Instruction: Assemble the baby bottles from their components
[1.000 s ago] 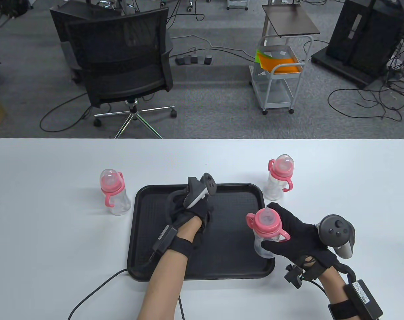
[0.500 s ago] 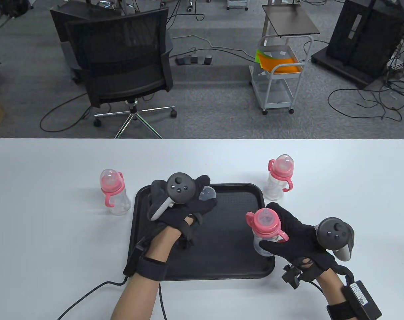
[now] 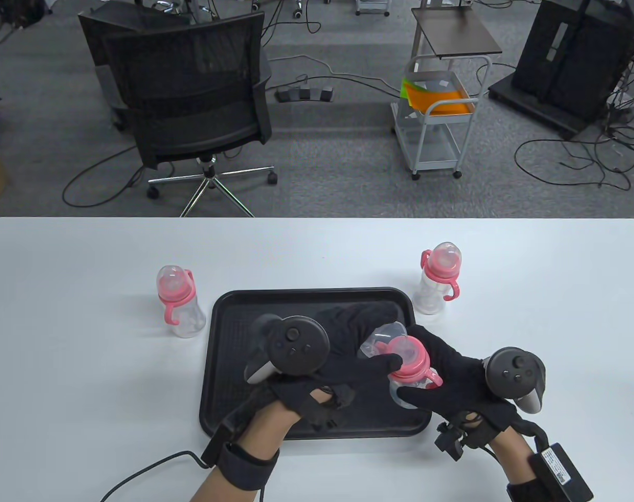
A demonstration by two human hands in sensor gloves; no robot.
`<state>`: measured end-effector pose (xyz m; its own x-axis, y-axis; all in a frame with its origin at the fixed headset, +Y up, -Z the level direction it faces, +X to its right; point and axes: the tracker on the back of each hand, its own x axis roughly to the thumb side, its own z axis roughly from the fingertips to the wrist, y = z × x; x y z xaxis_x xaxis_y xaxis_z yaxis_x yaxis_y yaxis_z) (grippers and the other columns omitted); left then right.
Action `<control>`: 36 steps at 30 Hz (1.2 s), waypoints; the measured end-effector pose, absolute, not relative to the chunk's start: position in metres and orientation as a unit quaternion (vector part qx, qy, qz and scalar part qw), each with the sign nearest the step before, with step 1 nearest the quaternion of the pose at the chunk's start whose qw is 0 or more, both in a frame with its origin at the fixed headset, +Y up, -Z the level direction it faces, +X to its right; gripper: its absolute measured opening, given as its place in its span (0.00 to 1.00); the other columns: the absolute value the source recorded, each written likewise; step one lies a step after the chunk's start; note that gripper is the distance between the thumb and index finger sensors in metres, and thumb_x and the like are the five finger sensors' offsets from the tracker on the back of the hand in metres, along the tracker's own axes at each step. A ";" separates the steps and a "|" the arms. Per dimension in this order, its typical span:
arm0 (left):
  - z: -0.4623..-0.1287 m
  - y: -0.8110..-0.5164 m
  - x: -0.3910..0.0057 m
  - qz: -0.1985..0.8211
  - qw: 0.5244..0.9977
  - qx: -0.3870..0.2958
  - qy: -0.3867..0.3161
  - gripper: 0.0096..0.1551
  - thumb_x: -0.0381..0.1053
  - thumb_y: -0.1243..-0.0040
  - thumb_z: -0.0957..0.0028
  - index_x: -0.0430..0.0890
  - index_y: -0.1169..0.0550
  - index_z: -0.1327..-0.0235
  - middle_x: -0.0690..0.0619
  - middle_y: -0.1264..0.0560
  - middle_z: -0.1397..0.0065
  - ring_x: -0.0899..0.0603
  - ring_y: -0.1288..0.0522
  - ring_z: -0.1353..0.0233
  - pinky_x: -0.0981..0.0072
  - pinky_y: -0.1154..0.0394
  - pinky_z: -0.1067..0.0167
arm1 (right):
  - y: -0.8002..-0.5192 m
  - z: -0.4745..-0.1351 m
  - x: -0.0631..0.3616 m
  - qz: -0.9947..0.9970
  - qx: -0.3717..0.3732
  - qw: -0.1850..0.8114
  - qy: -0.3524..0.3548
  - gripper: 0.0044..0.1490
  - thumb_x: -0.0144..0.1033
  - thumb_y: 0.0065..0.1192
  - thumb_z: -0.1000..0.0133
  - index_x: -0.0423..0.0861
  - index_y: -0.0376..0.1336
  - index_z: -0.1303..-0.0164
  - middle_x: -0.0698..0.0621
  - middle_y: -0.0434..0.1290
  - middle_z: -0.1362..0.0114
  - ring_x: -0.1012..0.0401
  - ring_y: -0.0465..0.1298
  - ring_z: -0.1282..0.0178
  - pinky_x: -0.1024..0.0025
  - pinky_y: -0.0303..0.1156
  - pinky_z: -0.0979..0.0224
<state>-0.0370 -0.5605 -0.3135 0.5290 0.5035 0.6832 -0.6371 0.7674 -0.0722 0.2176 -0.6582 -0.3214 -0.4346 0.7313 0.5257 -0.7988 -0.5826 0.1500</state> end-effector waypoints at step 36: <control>-0.315 -0.641 -0.002 0.590 0.777 0.063 -0.211 0.40 0.75 0.31 0.46 0.57 0.28 0.27 0.43 0.37 0.18 0.28 0.30 0.33 0.08 0.40 0.39 | -0.657 -0.308 0.197 0.846 0.257 0.458 -0.091 0.65 0.52 0.88 0.63 0.37 0.56 0.24 0.36 0.70 0.27 0.41 0.81 0.32 0.43 0.81 0.30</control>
<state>-0.0022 -0.6406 -0.3150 0.2143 0.8898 0.4028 -0.9432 0.2957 -0.1515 0.1973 -0.6567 -0.3082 -0.4480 0.7277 0.5194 -0.8219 -0.5638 0.0811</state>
